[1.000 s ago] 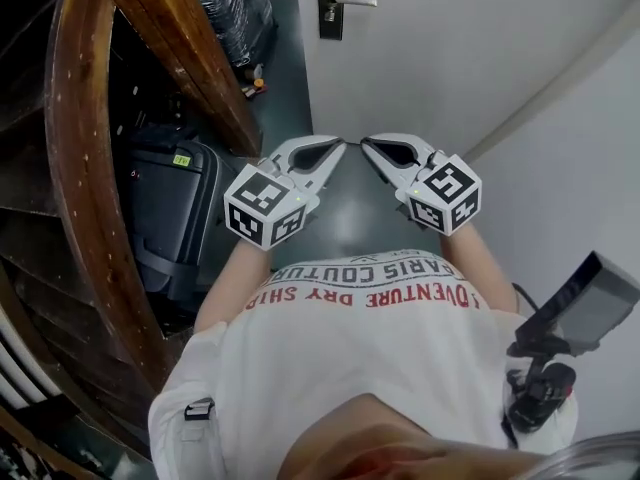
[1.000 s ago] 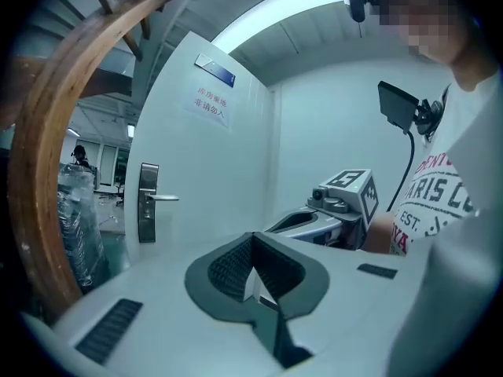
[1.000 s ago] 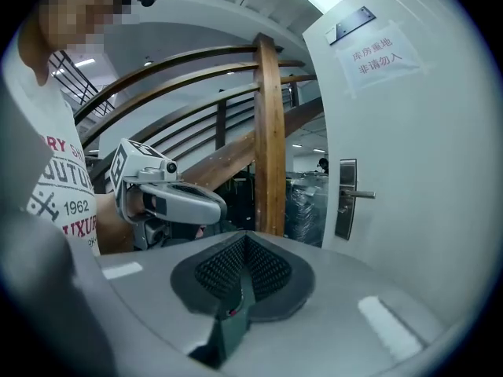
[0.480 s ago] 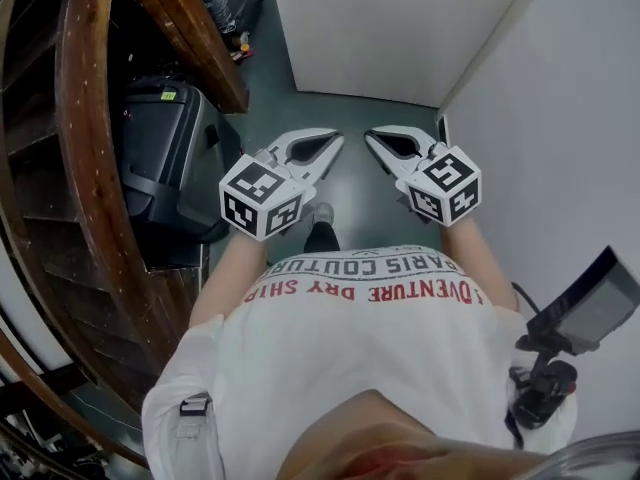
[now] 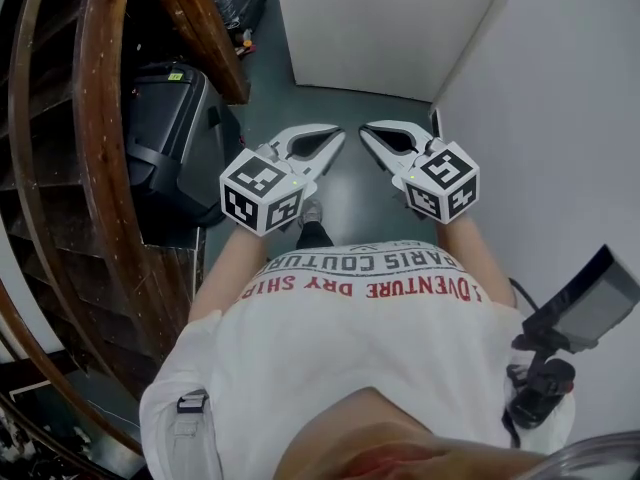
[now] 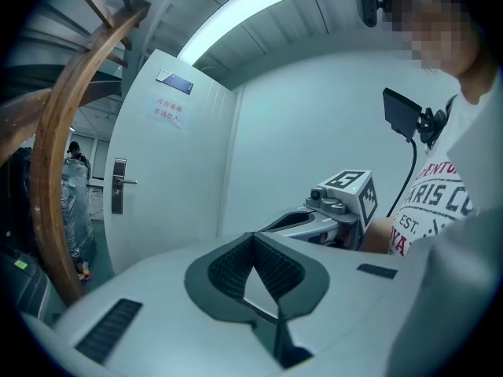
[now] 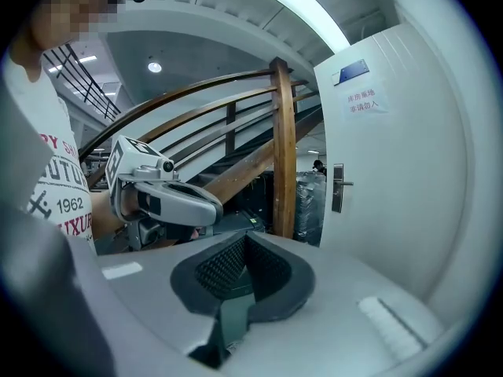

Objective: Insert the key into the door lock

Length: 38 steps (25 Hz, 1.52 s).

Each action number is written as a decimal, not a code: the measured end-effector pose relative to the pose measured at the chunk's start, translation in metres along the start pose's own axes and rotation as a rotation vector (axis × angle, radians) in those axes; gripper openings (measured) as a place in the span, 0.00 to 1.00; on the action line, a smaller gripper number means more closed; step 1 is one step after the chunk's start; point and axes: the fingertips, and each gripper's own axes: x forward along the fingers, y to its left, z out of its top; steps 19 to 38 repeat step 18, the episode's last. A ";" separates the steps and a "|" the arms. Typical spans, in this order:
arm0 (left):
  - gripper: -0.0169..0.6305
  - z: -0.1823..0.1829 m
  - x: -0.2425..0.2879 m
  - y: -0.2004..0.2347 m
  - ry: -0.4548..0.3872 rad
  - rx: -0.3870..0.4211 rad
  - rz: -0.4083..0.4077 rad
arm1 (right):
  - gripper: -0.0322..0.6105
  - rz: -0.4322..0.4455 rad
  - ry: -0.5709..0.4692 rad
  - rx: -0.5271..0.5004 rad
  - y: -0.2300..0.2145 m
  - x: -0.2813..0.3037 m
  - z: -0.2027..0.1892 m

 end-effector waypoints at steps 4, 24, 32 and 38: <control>0.03 0.002 -0.005 -0.015 -0.016 -0.008 -0.009 | 0.05 0.007 -0.007 0.001 0.009 -0.010 -0.001; 0.03 0.002 -0.012 -0.028 0.002 -0.014 -0.001 | 0.05 0.020 -0.003 -0.006 0.023 -0.018 0.001; 0.03 0.002 -0.012 -0.028 0.002 -0.014 -0.001 | 0.05 0.020 -0.003 -0.006 0.023 -0.018 0.001; 0.03 0.002 -0.012 -0.028 0.002 -0.014 -0.001 | 0.05 0.020 -0.003 -0.006 0.023 -0.018 0.001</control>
